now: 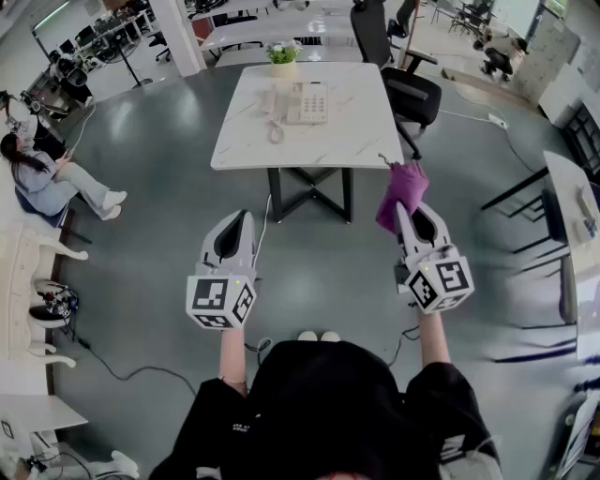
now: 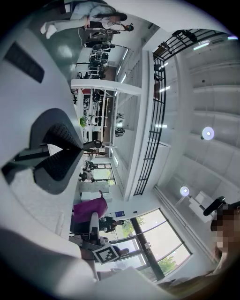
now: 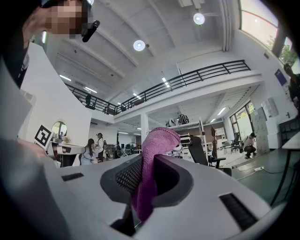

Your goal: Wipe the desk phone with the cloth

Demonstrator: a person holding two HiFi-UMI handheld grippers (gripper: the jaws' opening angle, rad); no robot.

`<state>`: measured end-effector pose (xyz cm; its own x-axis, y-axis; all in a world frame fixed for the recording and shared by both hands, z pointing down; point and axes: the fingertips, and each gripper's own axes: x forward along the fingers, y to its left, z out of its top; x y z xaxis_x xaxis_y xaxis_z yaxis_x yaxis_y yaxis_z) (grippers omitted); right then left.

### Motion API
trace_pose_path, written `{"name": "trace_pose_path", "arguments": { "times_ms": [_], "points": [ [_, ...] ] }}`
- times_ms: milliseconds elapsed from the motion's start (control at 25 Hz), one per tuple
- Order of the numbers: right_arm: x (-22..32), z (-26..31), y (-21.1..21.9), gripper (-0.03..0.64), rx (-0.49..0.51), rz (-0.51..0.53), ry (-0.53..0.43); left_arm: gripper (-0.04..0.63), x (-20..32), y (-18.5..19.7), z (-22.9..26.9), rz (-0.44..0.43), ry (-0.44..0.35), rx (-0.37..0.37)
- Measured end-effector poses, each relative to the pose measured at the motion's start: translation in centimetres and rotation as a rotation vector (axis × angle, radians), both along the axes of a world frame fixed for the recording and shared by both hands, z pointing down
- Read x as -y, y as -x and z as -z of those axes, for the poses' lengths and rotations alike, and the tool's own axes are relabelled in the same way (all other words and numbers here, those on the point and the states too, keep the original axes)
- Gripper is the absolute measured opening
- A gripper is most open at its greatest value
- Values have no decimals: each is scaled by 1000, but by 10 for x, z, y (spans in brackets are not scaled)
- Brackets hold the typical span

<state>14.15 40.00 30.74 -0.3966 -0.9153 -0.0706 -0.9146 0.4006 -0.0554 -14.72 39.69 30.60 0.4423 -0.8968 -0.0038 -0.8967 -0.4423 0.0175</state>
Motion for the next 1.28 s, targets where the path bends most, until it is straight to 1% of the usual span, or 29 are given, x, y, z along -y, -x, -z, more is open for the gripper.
{"name": "trace_pose_path", "arguments": {
  "times_ms": [640, 880, 1080, 1280],
  "points": [
    [0, -5, -18, 32, -1, 20, 0, -3, -4, -22, -5, 4, 13, 4],
    [5, -10, -30, 32, 3, 25, -1, -3, -12, -36, -19, 15, 42, -2],
    [14, -5, -26, 32, 19, 42, -11, -3, -13, -36, -24, 33, 61, 1],
    [36, -16, -20, 32, 28, 55, 10, -3, 5, -29, -30, 60, 71, 4]
  ]
}}
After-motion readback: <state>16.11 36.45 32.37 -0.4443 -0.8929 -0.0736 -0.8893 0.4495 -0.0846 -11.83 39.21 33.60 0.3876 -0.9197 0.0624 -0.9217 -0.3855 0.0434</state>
